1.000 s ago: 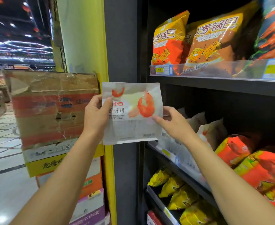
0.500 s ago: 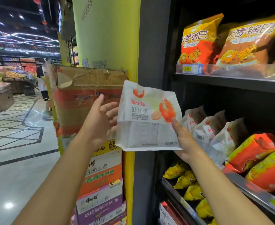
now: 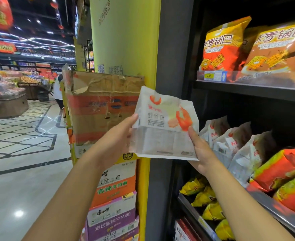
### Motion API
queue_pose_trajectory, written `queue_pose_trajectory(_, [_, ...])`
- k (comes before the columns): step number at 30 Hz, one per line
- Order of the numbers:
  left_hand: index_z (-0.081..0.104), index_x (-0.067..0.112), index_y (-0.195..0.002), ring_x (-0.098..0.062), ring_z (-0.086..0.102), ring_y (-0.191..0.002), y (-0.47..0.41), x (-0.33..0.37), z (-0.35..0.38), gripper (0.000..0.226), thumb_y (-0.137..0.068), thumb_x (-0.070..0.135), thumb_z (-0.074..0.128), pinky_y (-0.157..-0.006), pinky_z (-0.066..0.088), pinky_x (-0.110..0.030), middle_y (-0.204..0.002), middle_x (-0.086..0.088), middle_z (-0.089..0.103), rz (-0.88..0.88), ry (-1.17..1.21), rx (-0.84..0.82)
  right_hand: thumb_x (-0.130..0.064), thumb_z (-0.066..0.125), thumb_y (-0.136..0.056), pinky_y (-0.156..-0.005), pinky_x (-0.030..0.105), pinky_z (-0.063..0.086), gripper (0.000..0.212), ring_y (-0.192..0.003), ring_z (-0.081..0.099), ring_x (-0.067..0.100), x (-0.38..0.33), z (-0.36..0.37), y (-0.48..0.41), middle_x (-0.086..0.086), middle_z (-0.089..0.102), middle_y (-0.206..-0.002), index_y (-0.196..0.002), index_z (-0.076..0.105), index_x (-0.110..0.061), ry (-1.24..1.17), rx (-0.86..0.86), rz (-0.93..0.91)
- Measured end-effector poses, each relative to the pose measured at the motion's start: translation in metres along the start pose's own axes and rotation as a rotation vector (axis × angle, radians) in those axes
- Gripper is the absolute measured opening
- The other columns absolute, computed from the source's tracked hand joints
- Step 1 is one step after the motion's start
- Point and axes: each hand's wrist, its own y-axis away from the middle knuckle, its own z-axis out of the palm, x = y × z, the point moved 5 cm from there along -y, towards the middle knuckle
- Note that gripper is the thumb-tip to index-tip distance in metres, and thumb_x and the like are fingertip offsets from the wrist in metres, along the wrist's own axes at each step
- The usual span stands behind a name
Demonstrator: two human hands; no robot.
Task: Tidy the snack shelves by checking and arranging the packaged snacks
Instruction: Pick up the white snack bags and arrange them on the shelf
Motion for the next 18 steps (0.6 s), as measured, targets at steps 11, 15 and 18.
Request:
queue_pose_trajectory(11, [0.070, 0.023, -0.128, -0.023, 0.075, -0.102, -0.036, -0.054, -0.008, 0.036, -0.094, 0.033, 0.066, -0.080, 0.057, -0.039, -0.126, -0.006, 0.077, -0.102, 0.337, 0.166, -0.077, 0.036, -0.086, -0.106, 0.054, 0.054, 0.081, -0.119, 0.072, 0.027, -0.046, -0.004, 0.004, 0.006, 0.075, -0.128, -0.137, 0.060, -0.020, 0.238, -0.057, -0.107])
queue_pose_trajectory(15, [0.067, 0.024, -0.134, -0.032, 0.067, -0.119, -0.044, -0.068, -0.013, 0.052, -0.084, 0.036, 0.073, -0.091, 0.049, -0.047, -0.133, -0.009, 0.073, -0.112, 0.512, 0.243, -0.074, 0.031, -0.085, -0.094, 0.043, 0.062, 0.080, -0.108, 0.076, 0.025, -0.063, -0.006, 0.007, 0.008, 0.077, -0.120, -0.131, 0.063, -0.017, 0.336, -0.081, -0.140])
queue_pose_trajectory(18, [0.069, 0.024, -0.130, -0.028, 0.073, -0.108, -0.048, -0.062, -0.008, 0.050, -0.082, 0.037, 0.073, -0.084, 0.050, -0.043, -0.129, -0.007, 0.075, -0.098, 0.493, 0.249, -0.074, 0.035, -0.083, -0.087, 0.038, 0.064, 0.077, -0.106, 0.077, 0.022, -0.069, -0.005, 0.006, 0.005, 0.077, -0.120, -0.130, 0.063, -0.020, 0.385, -0.081, -0.132])
